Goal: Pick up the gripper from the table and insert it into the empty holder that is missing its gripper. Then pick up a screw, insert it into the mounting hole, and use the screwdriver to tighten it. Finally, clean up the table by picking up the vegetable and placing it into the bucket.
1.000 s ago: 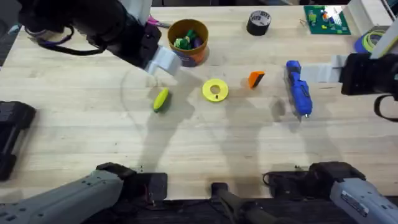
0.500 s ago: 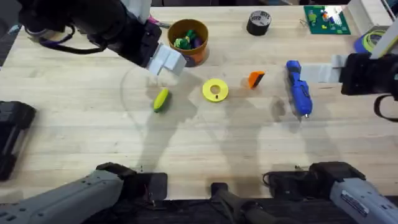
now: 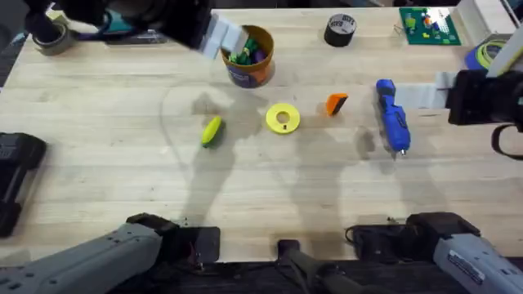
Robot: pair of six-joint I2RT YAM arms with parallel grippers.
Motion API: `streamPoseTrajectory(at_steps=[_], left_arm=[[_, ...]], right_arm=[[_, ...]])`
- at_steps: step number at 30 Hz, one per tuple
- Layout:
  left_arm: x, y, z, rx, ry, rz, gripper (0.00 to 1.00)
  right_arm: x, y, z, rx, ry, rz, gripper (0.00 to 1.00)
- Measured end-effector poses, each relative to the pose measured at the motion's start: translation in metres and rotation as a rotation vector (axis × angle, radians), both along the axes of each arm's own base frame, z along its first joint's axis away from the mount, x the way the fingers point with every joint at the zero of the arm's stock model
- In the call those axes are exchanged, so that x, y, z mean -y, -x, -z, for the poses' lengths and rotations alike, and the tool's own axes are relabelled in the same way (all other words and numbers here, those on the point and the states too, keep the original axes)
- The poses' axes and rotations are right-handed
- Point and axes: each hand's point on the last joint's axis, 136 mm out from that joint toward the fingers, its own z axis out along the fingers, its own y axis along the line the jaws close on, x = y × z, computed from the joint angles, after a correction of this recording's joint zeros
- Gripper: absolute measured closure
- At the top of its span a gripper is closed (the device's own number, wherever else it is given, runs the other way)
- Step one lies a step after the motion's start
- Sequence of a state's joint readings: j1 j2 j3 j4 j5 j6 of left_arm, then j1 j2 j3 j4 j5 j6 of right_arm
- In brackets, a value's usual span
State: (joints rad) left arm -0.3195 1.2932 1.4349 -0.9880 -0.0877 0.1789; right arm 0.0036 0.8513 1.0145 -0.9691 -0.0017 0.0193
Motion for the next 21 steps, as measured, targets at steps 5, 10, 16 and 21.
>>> streamPoseTrajectory(at_steps=[5,10,16,21], left_arm=[[0.011,-0.032,-0.037,0.195,0.065,-0.001,0.015],[0.016,-0.048,-0.060,0.302,0.100,-0.001,0.015],[0.008,-0.053,-0.065,0.326,0.104,-0.023,0.015],[0.002,-0.062,-0.060,0.377,0.114,-0.045,0.015]], right_arm=[[0.000,0.000,0.000,0.000,0.000,0.000,0.004],[0.000,0.000,0.000,0.000,0.000,0.000,0.004],[0.000,0.001,0.001,-0.004,0.000,0.000,0.005],[0.000,0.001,0.001,-0.004,0.000,0.000,0.005]])
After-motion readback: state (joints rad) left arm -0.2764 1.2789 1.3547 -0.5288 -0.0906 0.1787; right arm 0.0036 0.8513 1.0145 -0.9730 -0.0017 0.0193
